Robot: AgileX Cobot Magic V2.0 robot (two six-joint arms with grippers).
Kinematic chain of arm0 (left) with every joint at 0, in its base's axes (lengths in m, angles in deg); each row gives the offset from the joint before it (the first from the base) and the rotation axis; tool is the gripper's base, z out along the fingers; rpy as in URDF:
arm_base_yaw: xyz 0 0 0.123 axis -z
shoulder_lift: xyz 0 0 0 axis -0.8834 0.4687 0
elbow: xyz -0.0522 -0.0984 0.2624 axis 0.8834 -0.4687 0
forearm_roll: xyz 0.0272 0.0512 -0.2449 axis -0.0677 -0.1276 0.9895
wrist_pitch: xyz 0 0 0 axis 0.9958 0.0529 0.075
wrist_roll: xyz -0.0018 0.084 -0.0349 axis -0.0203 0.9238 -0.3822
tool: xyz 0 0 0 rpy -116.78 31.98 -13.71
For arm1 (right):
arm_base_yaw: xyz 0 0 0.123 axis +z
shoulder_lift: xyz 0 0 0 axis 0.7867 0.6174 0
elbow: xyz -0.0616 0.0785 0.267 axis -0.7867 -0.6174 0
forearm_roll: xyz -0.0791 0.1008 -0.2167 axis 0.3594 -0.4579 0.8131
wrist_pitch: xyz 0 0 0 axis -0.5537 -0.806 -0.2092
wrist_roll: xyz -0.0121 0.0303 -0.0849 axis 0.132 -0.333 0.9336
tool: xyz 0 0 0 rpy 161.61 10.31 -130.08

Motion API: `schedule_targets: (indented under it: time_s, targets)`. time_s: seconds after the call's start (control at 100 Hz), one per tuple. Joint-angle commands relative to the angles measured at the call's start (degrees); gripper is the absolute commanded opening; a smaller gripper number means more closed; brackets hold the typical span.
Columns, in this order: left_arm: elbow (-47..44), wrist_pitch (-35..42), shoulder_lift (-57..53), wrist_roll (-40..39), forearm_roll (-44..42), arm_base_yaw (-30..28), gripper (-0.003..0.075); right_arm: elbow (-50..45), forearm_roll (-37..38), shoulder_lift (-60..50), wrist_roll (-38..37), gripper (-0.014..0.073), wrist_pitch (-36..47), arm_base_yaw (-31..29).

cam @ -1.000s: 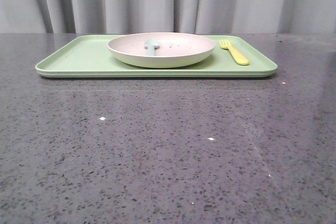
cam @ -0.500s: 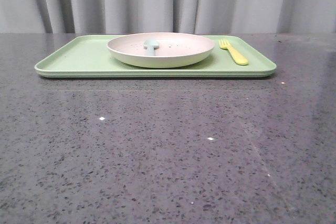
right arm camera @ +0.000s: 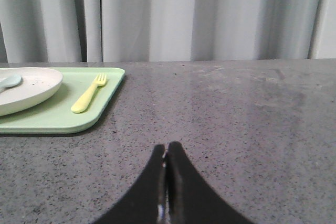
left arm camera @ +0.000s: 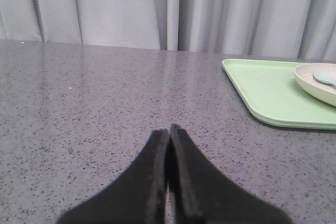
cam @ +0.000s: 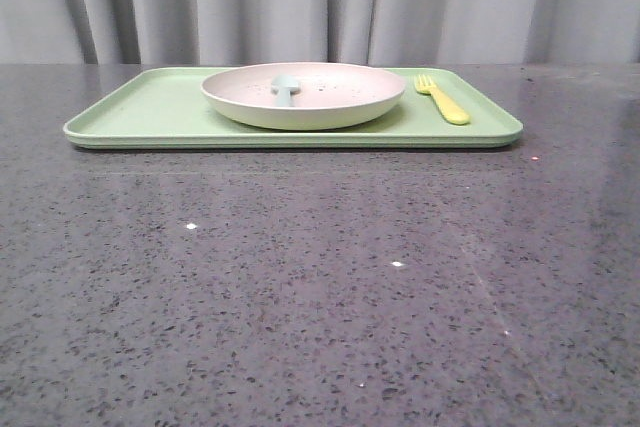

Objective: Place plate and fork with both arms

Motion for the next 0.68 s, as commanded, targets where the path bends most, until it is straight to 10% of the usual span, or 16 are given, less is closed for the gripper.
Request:
schedule_targets:
  time_s: [0.0,0.67]
  targets:
    - [-0.7,4.3,-1.8,0.1,0.5,-0.1,-0.0020,0.2,-0.2,-1.4,0.8,-0.0067,3.9,-0.6]
    - [-0.7,4.3,-1.8,0.1,0.5,-0.1,-0.0020,0.2,-0.2,-1.5,0.8,-0.0067,3.2,-0.6]
